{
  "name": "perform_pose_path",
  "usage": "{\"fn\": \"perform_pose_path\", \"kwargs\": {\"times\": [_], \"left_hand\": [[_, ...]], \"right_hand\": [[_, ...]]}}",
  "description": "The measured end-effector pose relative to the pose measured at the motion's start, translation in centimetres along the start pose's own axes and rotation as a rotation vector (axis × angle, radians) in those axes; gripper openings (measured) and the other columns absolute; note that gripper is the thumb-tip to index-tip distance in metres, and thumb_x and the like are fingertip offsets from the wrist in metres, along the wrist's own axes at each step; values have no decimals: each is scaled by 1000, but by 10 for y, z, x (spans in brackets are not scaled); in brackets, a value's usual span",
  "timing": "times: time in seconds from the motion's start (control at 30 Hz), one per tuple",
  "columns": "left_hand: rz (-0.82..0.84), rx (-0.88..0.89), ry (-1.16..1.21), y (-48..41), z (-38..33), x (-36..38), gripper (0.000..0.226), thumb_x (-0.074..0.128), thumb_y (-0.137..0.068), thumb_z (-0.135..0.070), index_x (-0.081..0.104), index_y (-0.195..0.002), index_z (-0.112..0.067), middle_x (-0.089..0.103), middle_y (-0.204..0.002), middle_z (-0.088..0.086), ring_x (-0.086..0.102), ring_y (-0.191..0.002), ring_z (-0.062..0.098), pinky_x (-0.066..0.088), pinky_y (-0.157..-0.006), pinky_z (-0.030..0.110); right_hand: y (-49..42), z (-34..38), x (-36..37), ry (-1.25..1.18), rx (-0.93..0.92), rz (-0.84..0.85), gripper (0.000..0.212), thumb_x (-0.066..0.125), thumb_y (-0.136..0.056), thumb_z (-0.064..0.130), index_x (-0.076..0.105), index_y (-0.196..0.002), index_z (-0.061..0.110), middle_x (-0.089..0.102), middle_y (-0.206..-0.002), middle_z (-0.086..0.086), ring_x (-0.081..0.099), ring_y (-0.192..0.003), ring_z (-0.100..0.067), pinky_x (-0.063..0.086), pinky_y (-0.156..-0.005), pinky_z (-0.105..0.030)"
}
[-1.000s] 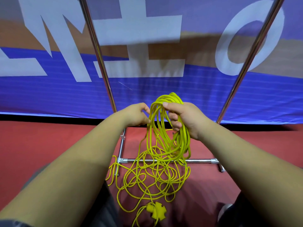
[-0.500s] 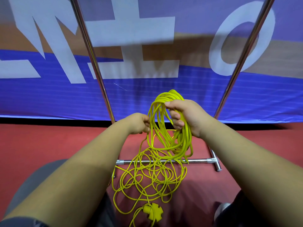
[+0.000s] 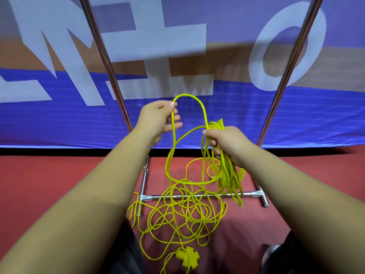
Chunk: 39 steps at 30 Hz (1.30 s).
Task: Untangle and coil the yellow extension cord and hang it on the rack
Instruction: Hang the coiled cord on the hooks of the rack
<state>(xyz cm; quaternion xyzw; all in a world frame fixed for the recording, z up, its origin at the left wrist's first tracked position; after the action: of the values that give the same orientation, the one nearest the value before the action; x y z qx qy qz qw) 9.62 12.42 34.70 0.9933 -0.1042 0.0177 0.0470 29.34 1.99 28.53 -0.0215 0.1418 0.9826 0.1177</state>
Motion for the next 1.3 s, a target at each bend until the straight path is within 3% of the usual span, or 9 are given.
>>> {"fn": "perform_pose_path", "kwargs": {"times": [0.1,0.2,0.37,0.53,0.67,0.97,1.1,1.23,1.3], "left_hand": [[51,-26,414,8,-16,18,24,59,-105,-13,65,-115,8,63,-85,9,65,-68,14,63,-73,34],[135,-74,629,17,-23,38,20,55,-103,-2,65,-117,7,65,-93,8,59,-65,9,59,-69,28],[263,-65,635,27,-31,55,52,36,-89,10,59,-135,6,66,-107,5,61,-79,12,51,-74,26],[277,-31,584,28,-29,62,51,38,-95,17,54,-142,7,67,-118,9,66,-95,16,57,-94,31],[253,-41,562,24,-26,57,52,37,-97,20,49,-146,8,66,-121,12,67,-106,17,59,-95,31],[295,-101,766,27,-15,64,47,33,-98,18,56,-136,3,63,-119,8,68,-88,14,50,-109,45],[159,-71,560,21,-14,52,31,42,-103,9,62,-125,0,69,-111,10,71,-95,18,54,-103,40],[-47,-165,28,22,3,18,16,52,-104,-16,68,-105,-11,67,-91,5,67,-76,18,62,-69,33],[16,-309,-318,29,30,8,22,43,-105,-12,64,-99,-10,62,-89,8,59,-66,20,56,-62,35]], "right_hand": [[2,-4,8,118,-45,20,41,85,-82,39,55,-69,16,48,-61,-12,43,-45,-24,38,-49,-31],[8,-6,25,84,-58,103,49,89,-77,50,55,-71,16,47,-62,-15,42,-47,-25,39,-50,-32],[19,-3,52,-169,-13,225,34,86,-86,39,59,-79,18,40,-60,-2,38,-45,-19,38,-51,-31],[29,-5,68,-226,35,276,26,78,-94,27,62,-77,17,38,-57,-2,35,-44,-18,36,-51,-30],[28,-11,70,-333,115,276,13,74,-97,26,64,-95,18,35,-55,2,33,-40,-15,34,-49,-29],[26,-12,75,-348,128,276,17,75,-95,27,62,-96,16,36,-55,3,34,-40,-13,34,-49,-29],[23,-10,73,-371,131,250,16,72,-97,24,58,-90,19,37,-57,3,35,-40,-14,33,-48,-29],[13,-13,60,-397,135,170,13,70,-98,24,61,-89,21,40,-59,6,35,-40,-12,33,-43,-26],[6,-15,50,-417,140,122,10,70,-97,25,62,-92,22,41,-59,6,34,-40,-12,33,-42,-25]]}}
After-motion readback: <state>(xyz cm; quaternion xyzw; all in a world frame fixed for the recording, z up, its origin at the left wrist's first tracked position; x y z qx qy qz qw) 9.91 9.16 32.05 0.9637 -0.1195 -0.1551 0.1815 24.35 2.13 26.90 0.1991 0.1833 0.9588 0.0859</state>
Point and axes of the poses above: each hand's wrist, its own y-axis away from the middle knuckle, its own x-axis out of the palm, z = x × y, the point moved 8 cm from there along -y, towards the middle knuckle
